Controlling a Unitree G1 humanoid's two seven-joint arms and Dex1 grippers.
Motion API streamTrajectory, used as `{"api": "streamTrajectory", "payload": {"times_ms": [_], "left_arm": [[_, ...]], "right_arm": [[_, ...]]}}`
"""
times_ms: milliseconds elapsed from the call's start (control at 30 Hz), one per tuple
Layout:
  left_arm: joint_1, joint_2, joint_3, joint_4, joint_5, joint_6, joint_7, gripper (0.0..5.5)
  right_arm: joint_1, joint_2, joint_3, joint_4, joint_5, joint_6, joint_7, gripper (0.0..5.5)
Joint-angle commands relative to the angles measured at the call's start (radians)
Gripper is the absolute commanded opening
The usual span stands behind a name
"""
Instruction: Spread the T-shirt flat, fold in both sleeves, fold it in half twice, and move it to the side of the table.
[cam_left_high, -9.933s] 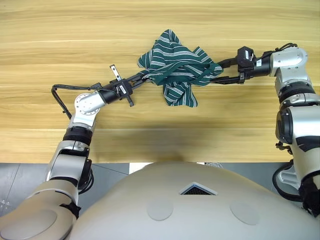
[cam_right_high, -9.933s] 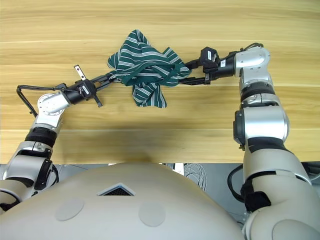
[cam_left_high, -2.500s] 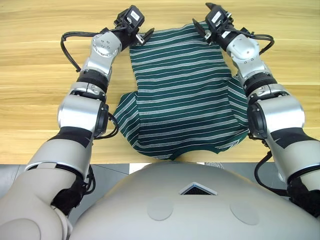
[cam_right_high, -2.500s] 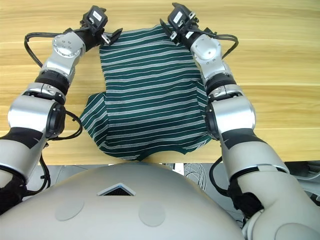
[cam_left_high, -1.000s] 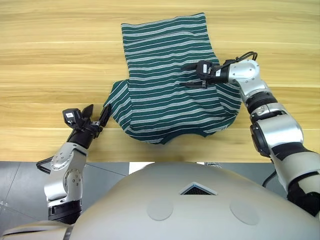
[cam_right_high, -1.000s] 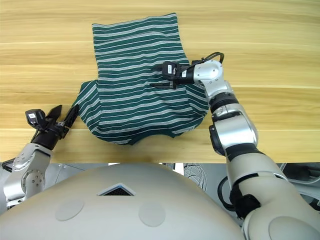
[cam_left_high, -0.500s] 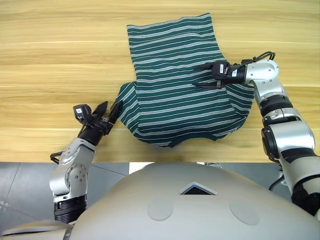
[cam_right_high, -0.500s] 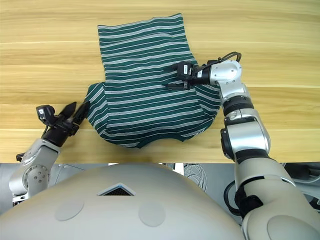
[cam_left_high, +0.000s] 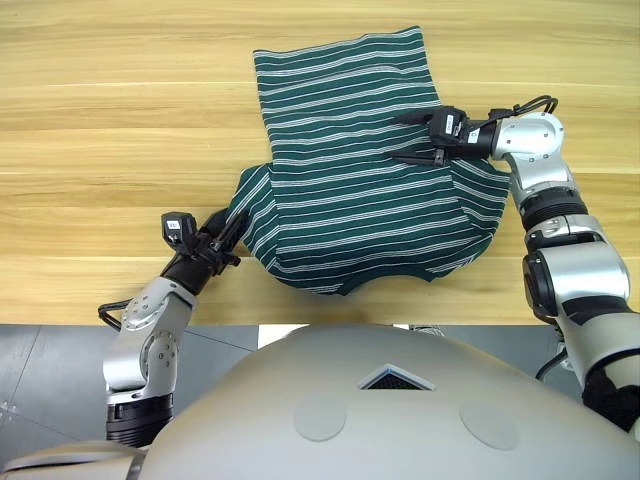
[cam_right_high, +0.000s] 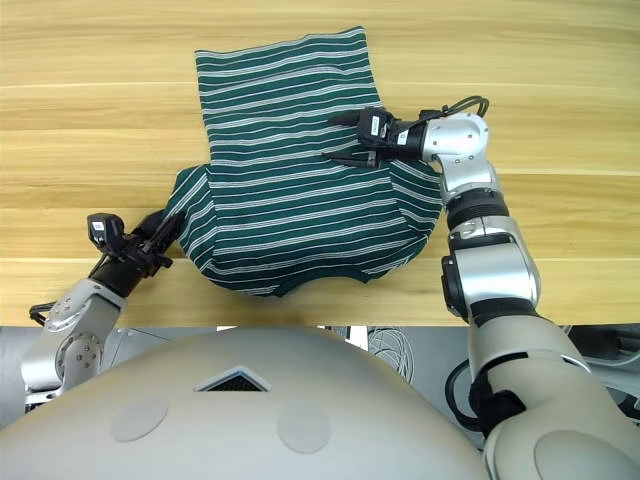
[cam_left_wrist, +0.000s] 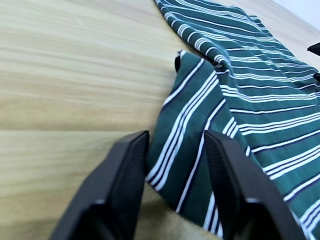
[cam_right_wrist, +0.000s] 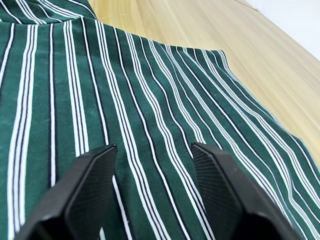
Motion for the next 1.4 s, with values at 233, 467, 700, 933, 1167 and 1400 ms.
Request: {"api": "streamTrajectory", "payload": {"times_ms": [233, 467, 700, 933, 1167, 1400], "left_arm": [[-0.005, -0.009, 0.030, -0.012, -0.035, 0.023, -0.011, 0.26], [-0.105, 0.001, 0.031, -0.149, -0.149, 0.116, 0.024, 0.01], [-0.228, 0.022, -0.053, -0.219, -0.195, 0.247, 0.058, 0.01], [-0.352, 0.076, -0.313, -0.157, -0.020, 0.315, 0.035, 0.01], [-0.402, 0.121, -0.425, -0.136, 0.099, 0.316, 0.026, 0.01], [-0.443, 0.132, -0.488, -0.157, 0.140, 0.319, -0.004, 0.90]], "right_arm": [[-0.005, -0.005, -0.039, -0.039, 0.025, -0.008, -0.022, 2.77], [0.051, -0.025, -0.072, -0.100, 0.063, -0.006, -0.019, 2.77], [0.115, -0.033, -0.085, -0.145, 0.082, 0.000, -0.031, 2.77], [0.151, -0.024, -0.081, -0.174, 0.087, 0.001, -0.050, 2.77], [0.172, -0.011, -0.076, -0.187, 0.092, 0.003, -0.062, 2.77], [0.174, 0.009, -0.072, -0.166, 0.088, -0.005, -0.078, 2.77]]}}
